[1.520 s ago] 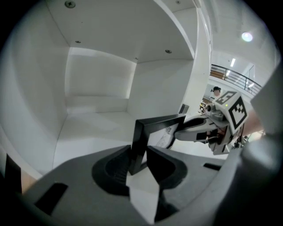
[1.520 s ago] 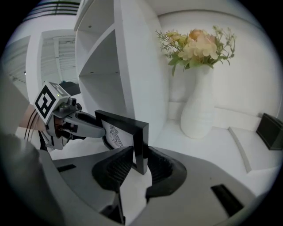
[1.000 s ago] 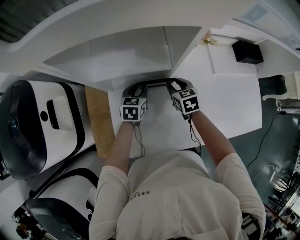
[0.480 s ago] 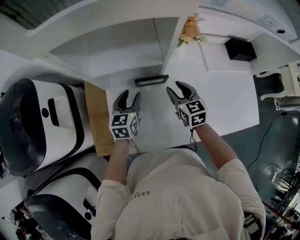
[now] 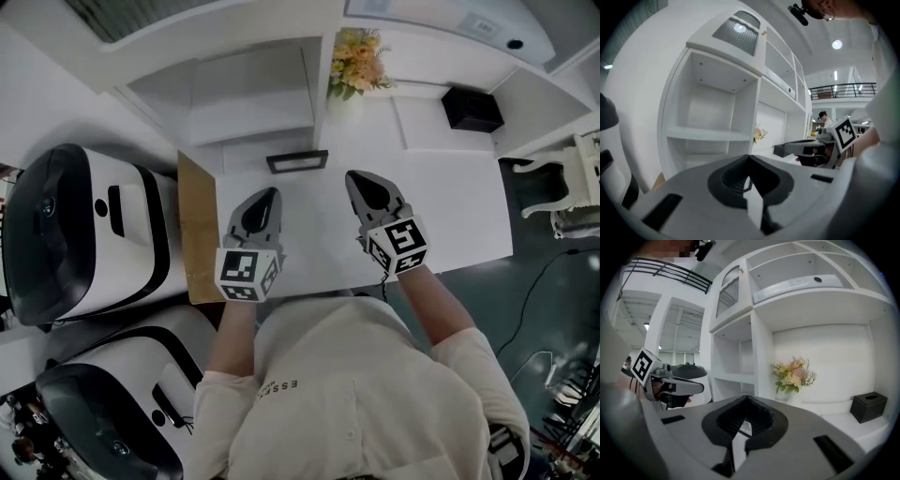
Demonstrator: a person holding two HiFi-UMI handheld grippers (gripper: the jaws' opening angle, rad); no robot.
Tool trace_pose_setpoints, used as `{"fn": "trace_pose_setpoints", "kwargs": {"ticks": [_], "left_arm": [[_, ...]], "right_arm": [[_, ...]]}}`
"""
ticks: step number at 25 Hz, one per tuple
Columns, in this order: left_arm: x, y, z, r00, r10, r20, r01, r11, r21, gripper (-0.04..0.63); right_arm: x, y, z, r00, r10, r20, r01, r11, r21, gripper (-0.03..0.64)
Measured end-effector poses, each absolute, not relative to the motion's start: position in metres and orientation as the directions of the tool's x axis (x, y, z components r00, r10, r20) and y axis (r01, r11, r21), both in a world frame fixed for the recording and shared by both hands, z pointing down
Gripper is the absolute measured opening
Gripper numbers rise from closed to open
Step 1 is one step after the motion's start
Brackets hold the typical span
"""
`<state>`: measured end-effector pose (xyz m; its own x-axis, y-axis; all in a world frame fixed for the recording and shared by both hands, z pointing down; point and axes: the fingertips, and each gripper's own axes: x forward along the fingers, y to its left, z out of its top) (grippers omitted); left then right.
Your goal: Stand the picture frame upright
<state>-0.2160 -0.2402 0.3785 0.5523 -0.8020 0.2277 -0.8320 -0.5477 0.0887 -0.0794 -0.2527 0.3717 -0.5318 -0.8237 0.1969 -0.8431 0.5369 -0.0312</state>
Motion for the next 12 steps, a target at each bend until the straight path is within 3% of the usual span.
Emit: {"fn": "trace_pose_setpoints", "kwargs": {"ticks": [7,12], "left_arm": [[-0.199,-0.208,0.325,0.581,-0.807,0.110,-0.812,-0.584,-0.002,0.002],[-0.191,-0.195,0.313,0.594,-0.799,0.093,-0.801,-0.598,-0.025,0.002]], "right_arm": [[-0.073,-0.223,0.324,-0.589,-0.802,0.097,-0.806,0.592,0.007,0.014],[-0.070,-0.206,0.309,-0.619,-0.784,0.057,-0.782,0.621,0.048,0.014]]}}
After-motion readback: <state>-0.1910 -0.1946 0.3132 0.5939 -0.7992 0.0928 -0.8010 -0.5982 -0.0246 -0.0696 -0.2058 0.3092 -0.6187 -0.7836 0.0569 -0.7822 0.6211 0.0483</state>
